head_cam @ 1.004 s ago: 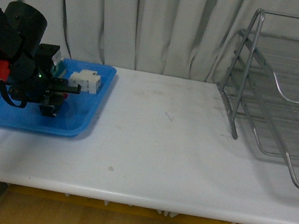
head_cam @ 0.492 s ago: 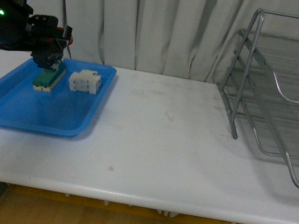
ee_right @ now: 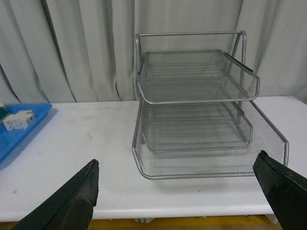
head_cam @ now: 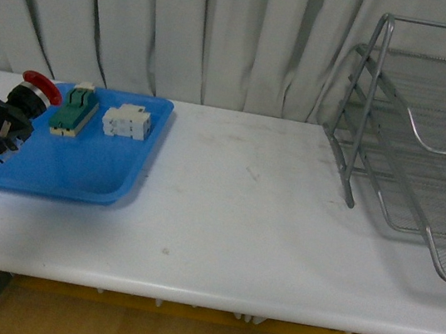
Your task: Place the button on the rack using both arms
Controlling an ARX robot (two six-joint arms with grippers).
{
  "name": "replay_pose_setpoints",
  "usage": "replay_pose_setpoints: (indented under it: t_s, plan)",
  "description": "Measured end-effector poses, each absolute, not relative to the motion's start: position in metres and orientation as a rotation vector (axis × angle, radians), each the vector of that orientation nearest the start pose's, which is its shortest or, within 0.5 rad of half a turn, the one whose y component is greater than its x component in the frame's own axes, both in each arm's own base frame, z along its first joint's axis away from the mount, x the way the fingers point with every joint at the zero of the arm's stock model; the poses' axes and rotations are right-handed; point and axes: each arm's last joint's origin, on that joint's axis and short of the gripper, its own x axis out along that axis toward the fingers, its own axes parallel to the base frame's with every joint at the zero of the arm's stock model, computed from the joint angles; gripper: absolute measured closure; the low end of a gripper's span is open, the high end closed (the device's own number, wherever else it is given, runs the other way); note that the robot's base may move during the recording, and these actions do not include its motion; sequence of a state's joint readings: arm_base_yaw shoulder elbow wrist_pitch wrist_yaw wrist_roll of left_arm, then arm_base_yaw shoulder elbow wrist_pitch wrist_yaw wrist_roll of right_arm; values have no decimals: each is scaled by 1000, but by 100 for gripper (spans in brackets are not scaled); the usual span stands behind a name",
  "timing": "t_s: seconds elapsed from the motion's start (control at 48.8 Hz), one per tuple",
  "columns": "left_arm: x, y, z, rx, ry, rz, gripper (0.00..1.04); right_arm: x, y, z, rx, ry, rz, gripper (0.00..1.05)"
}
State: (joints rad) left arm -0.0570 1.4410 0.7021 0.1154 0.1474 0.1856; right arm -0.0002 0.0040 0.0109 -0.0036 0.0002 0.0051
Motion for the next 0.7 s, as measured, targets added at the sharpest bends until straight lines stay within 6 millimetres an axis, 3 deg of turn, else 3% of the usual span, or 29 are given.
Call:
replay_pose_setpoints:
  t_s: [0.697]
  plan:
    - [278, -17, 180, 153, 610, -238, 69, 97, 0, 167, 5, -4, 0, 6]
